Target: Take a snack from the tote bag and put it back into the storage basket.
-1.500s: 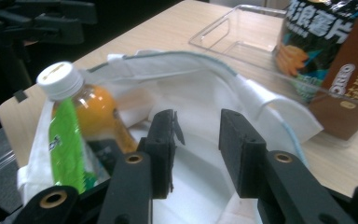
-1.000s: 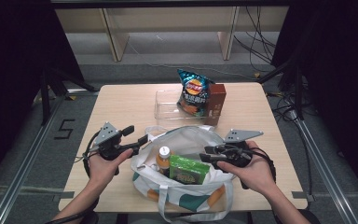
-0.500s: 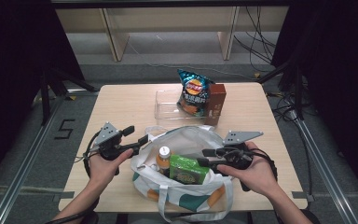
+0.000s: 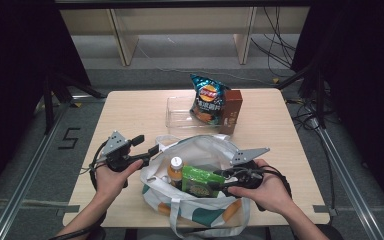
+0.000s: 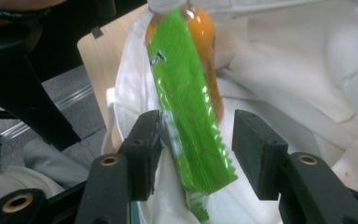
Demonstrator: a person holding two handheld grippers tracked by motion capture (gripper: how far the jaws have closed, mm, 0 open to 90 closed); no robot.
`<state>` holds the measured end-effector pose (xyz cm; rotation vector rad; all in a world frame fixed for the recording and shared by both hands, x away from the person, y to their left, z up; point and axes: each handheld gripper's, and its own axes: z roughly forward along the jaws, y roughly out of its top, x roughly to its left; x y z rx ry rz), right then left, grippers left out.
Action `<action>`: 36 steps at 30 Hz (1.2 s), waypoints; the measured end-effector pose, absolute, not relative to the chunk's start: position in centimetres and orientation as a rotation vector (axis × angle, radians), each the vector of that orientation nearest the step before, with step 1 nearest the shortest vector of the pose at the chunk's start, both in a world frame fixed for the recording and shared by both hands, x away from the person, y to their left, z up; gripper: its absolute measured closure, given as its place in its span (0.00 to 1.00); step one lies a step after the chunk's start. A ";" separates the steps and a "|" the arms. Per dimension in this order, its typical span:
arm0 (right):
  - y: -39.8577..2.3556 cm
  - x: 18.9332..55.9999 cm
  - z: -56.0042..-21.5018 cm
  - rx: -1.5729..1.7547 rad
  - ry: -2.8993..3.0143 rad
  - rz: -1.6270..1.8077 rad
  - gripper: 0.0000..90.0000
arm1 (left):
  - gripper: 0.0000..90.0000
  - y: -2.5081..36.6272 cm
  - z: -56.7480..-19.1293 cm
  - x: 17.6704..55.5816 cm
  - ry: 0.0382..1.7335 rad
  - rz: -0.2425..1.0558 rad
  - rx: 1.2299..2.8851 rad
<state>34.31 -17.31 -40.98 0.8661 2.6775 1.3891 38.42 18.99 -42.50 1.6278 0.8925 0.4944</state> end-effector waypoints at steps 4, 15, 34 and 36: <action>-17.2 34.3 -41.7 0.841 2.693 1.345 0.62 | 0.32 19.0 -42.5 38.4 0.892 0.492 1.628; -17.6 34.2 -41.6 0.654 2.666 1.277 0.85 | 0.32 18.9 -42.5 38.4 0.892 0.492 1.628; -18.6 34.3 -39.2 0.673 2.577 1.325 0.88 | 0.32 18.9 -42.5 38.4 0.893 0.491 1.626; -18.8 34.3 -38.9 0.680 2.572 1.322 0.88 | 0.32 18.9 -42.5 38.4 0.894 0.491 1.625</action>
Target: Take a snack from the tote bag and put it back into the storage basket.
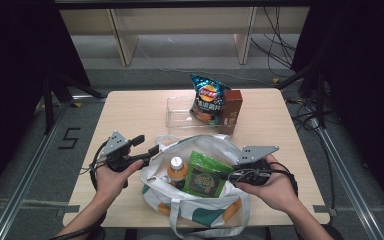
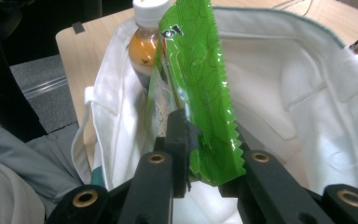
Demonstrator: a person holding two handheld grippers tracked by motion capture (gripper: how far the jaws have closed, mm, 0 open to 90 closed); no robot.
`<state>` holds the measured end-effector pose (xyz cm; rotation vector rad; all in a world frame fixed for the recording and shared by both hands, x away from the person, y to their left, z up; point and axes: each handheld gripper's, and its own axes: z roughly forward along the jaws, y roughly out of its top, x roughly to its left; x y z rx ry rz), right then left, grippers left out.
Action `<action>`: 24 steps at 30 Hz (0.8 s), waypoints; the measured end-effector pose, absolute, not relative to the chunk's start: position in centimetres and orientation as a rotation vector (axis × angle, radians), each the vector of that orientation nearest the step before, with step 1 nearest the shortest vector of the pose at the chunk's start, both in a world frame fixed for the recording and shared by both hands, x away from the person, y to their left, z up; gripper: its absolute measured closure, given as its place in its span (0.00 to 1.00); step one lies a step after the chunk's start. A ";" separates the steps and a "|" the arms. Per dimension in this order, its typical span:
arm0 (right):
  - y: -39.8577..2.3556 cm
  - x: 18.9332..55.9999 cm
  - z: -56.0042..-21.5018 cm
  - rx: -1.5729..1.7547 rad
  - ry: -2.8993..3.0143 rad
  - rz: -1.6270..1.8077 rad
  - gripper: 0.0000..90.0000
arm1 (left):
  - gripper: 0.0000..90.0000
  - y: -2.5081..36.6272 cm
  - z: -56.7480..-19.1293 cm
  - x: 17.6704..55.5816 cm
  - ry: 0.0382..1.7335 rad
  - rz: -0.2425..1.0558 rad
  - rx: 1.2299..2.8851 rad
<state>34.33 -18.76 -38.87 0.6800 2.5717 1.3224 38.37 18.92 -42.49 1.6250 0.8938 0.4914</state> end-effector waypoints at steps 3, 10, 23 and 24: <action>-18.8 34.4 -38.6 0.679 2.554 1.343 0.89 | 0.32 18.9 -42.5 38.4 0.894 0.492 1.624; -19.2 34.4 -37.6 0.720 2.524 1.349 0.89 | 0.32 18.9 -42.5 38.3 0.894 0.492 1.622; -19.7 34.8 -35.8 0.734 2.467 1.381 0.90 | 0.32 18.9 -42.5 38.4 0.893 0.492 1.625; -19.7 34.9 -35.8 0.724 2.445 1.397 0.90 | 0.32 19.0 -42.5 38.4 0.893 0.492 1.627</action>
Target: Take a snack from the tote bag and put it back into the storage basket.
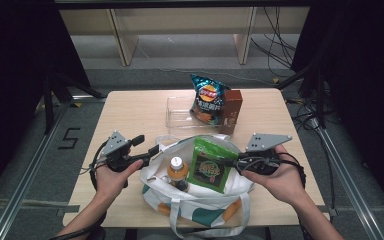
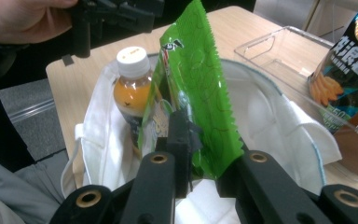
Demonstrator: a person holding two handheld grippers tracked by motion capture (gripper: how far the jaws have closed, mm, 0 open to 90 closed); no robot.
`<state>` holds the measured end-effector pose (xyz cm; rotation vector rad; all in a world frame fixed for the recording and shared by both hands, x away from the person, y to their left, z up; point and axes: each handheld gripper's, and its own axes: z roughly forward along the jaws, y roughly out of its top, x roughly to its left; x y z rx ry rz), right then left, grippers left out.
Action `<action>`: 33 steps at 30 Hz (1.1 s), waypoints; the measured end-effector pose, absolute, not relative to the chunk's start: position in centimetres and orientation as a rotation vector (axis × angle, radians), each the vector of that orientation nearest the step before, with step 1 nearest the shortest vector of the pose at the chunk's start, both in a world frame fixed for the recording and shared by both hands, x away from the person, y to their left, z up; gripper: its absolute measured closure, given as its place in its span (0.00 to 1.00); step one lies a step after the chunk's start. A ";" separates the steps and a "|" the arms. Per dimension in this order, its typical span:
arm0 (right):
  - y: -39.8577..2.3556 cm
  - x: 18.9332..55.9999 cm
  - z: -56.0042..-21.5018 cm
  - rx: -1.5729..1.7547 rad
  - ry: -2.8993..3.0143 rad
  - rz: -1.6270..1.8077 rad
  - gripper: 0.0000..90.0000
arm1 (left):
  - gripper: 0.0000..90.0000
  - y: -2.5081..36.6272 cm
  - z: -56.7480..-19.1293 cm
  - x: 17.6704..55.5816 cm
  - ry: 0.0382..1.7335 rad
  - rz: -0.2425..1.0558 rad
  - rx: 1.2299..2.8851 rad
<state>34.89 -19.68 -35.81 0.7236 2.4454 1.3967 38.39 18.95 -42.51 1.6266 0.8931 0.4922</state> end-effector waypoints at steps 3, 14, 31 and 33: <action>-19.9 35.0 -35.5 0.728 2.440 1.400 0.91 | 0.32 18.9 -42.5 38.4 0.893 0.492 1.625; -19.8 35.2 -35.1 0.717 2.406 1.425 0.97 | 0.32 18.9 -42.5 38.4 0.893 0.491 1.626; -19.9 35.5 -33.9 0.721 2.367 1.458 0.99 | 0.32 19.0 -42.5 38.4 0.894 0.493 1.623; -19.9 35.5 -33.8 0.727 2.342 1.467 0.99 | 0.32 19.0 -42.5 38.4 0.894 0.492 1.623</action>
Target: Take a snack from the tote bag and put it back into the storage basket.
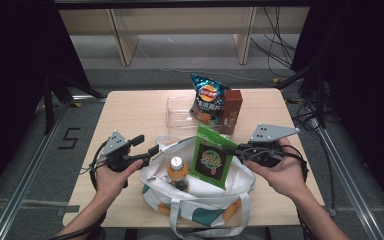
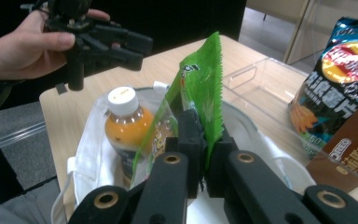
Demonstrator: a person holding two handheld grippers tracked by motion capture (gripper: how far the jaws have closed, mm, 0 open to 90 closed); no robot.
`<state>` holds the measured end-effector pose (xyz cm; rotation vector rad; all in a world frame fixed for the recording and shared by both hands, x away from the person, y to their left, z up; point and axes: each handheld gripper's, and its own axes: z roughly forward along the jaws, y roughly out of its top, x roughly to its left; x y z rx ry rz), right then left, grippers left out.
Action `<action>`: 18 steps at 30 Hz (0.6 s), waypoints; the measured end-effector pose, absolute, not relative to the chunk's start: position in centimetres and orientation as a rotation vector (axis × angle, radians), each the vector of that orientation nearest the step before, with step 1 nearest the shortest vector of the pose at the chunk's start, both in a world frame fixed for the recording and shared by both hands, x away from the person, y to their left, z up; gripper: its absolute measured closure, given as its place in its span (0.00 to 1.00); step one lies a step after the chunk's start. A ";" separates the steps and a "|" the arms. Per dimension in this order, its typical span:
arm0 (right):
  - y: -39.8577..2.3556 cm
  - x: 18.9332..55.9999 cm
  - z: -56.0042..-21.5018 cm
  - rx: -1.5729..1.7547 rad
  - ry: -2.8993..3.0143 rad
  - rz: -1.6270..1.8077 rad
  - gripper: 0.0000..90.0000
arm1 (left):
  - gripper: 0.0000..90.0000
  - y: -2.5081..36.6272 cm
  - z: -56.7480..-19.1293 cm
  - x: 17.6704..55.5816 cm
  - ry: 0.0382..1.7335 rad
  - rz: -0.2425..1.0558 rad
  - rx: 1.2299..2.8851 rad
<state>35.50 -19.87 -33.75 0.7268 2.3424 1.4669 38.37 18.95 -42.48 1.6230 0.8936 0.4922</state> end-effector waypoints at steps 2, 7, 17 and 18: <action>-20.0 35.6 -33.4 0.715 2.336 1.469 0.99 | 0.32 18.9 -42.5 38.4 0.893 0.492 1.622; -20.0 35.6 -32.9 0.745 2.331 1.478 0.99 | 0.32 19.0 -42.5 38.4 0.893 0.492 1.622; -19.9 36.3 -31.9 0.717 2.270 1.496 0.99 | 0.32 19.0 -42.5 38.4 0.893 0.492 1.623; -20.0 36.5 -31.7 0.682 2.267 1.492 0.99 | 0.32 19.0 -42.5 38.4 0.893 0.493 1.624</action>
